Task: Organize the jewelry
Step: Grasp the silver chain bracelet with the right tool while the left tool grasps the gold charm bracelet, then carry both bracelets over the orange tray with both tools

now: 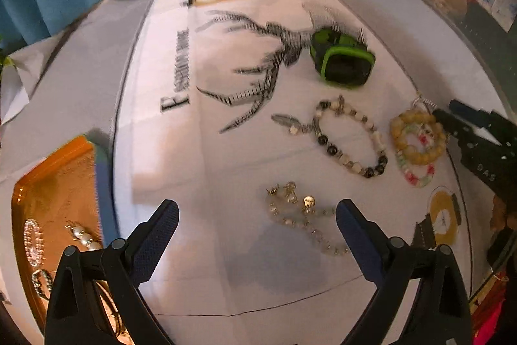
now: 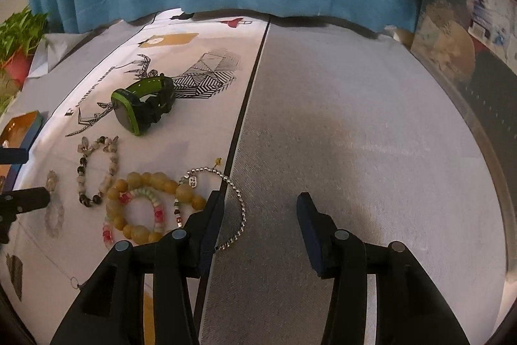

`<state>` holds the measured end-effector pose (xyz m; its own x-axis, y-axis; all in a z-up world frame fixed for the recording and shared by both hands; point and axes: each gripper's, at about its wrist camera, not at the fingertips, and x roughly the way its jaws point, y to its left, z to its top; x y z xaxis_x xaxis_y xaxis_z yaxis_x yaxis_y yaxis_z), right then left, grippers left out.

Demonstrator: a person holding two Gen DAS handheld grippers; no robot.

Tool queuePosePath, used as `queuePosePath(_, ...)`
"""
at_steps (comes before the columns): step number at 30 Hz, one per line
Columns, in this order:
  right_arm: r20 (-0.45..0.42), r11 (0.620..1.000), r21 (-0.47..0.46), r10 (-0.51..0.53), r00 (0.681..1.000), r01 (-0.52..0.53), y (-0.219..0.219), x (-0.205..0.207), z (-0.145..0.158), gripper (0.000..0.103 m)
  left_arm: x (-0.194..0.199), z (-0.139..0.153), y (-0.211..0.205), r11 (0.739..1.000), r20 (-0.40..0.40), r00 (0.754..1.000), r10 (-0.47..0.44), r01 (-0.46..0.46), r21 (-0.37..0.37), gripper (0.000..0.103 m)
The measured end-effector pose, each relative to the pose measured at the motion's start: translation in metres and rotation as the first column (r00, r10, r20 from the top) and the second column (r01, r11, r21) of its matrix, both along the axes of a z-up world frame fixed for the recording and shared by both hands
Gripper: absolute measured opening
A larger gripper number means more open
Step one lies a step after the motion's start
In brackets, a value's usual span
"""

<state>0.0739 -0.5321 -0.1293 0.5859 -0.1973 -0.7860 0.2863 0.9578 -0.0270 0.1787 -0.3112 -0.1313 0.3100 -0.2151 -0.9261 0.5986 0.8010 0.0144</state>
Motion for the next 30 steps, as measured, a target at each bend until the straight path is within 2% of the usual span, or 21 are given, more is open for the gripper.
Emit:
queuePosePath(2, 0.004, 1.0, -0.016, 0.013, 1.0, -0.013, 0.002, 0.0, 0.0, 0.047, 0.003, -0.005, -0.001, 1.0, -0.034, 0.999, 0.011, -0.012, -0.001, 0.084)
queuePosePath(3, 0.007, 1.0, -0.018, 0.018, 1.0, -0.017, 0.002, -0.001, -0.001, 0.04, 0.003, -0.004, -0.001, 1.0, -0.021, 1.0, 0.023, -0.023, -0.011, 0.063)
queuePosePath(4, 0.012, 1.0, -0.004, 0.029, 1.0, -0.029, 0.002, -0.001, -0.001, 0.029, 0.002, 0.0, -0.002, 0.999, 0.005, 1.0, 0.025, -0.025, -0.028, 0.043)
queuePosePath(5, 0.022, 0.998, 0.025, 0.053, 0.998, -0.053, 0.003, -0.001, 0.0, 0.003, 0.001, 0.004, -0.007, 0.999, 0.01, 1.0, -0.013, 0.014, -0.04, 0.005)
queuePosePath(7, 0.003, 0.997, -0.024, 0.072, 0.997, -0.071, 0.013, 0.001, 0.0, 0.003, 0.0, 0.009, -0.012, 0.997, -0.031, 0.998, -0.051, 0.049, -0.06, 0.004)
queuePosePath(8, 0.007, 0.996, -0.015, 0.086, 0.996, -0.085, 0.016, 0.001, 0.001, 0.003, 0.0, 0.012, -0.011, 0.996, -0.036, 0.998, -0.056, 0.053, -0.075, 0.004)
queuePosePath(9, 0.029, 0.997, -0.001, 0.072, 0.997, -0.072, 0.014, -0.002, 0.005, 0.003, -0.003, 0.018, -0.009, 0.994, -0.021, 0.998, -0.064, 0.062, -0.085, 0.004)
queuePosePath(14, 0.12, 0.999, -0.049, -0.018, 0.993, 0.024, -0.001, -0.022, 0.045, 0.003, -0.013, 0.046, 0.009, 0.988, 0.024, 0.998, -0.064, 0.067, -0.14, 0.004)
queuePosePath(17, 0.15, 0.993, -0.105, -0.028, 0.988, 0.044, 0.001, -0.035, 0.069, 0.003, -0.023, 0.068, 0.02, 0.983, 0.059, 0.996, -0.064, 0.073, -0.169, 0.004)
queuePosePath(20, 0.159, 0.992, -0.116, -0.034, 0.987, 0.053, 0.006, -0.047, 0.086, 0.003, -0.036, 0.088, 0.033, 0.976, 0.081, 0.994, -0.068, 0.083, -0.2, 0.004)
queuePosePath(26, 0.162, 0.994, -0.097, -0.04, 0.986, 0.056, 0.037, -0.081, 0.11, 0.003, -0.07, 0.125, 0.072, 0.958, 0.119, 0.99, -0.076, 0.106, -0.266, 0.004)
queuePosePath(30, 0.169, 0.997, -0.076, -0.011, 0.986, 0.024, 0.08, -0.109, 0.12, 0.003, -0.098, 0.146, 0.107, 0.952, 0.148, 0.987, -0.058, 0.099, -0.288, 0.004)
